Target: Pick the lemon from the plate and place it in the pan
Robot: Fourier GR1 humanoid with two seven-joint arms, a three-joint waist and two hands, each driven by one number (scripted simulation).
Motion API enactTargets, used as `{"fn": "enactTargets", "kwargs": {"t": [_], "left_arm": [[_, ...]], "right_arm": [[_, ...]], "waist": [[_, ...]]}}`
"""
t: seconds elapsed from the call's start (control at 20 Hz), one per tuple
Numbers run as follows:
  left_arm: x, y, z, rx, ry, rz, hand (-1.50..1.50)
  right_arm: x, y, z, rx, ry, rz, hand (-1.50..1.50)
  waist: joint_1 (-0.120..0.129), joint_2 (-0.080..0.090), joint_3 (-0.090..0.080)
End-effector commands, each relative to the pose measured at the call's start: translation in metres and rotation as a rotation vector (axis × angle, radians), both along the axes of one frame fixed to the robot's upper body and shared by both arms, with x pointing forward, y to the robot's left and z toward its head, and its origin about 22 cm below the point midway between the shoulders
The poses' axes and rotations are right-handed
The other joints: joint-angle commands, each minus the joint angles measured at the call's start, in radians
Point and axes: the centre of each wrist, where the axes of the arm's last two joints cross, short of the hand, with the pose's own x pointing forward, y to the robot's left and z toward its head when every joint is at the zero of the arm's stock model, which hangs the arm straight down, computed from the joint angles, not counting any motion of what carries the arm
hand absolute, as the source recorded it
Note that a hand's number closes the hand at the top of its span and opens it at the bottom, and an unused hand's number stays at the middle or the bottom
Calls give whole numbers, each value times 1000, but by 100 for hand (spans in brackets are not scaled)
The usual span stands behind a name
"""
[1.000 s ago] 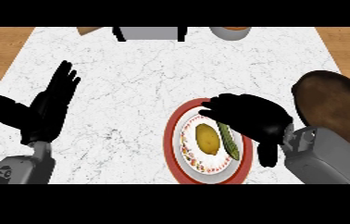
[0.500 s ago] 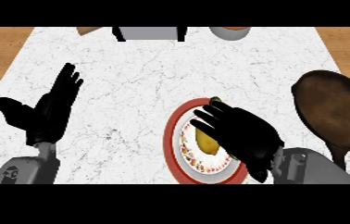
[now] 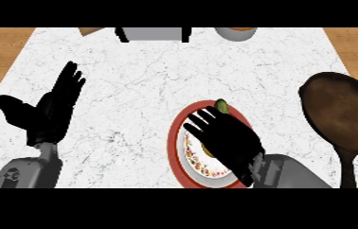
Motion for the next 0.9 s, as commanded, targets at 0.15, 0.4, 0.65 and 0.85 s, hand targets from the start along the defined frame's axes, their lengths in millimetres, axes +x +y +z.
{"fn": "enactTargets", "kwargs": {"t": [0.15,0.4,0.65,0.85], "left_arm": [[-10,12,-4,-6,6,5,0],[-11,-5,-4,-3,-7,-3,0],[-3,8,0,-3,-17,2,0],[-10,2,1,-5,-10,-9,0]], "right_arm": [[19,-6,-26,-18,3,-34,-150],[9,11,-39,-53,25,-17,-150],[33,20,-58,-55,43,-16,-150],[46,12,-55,-13,40,-20,-150]], "waist": [[3,0,0],[1,0,0],[4,1,0],[3,0,0]]}}
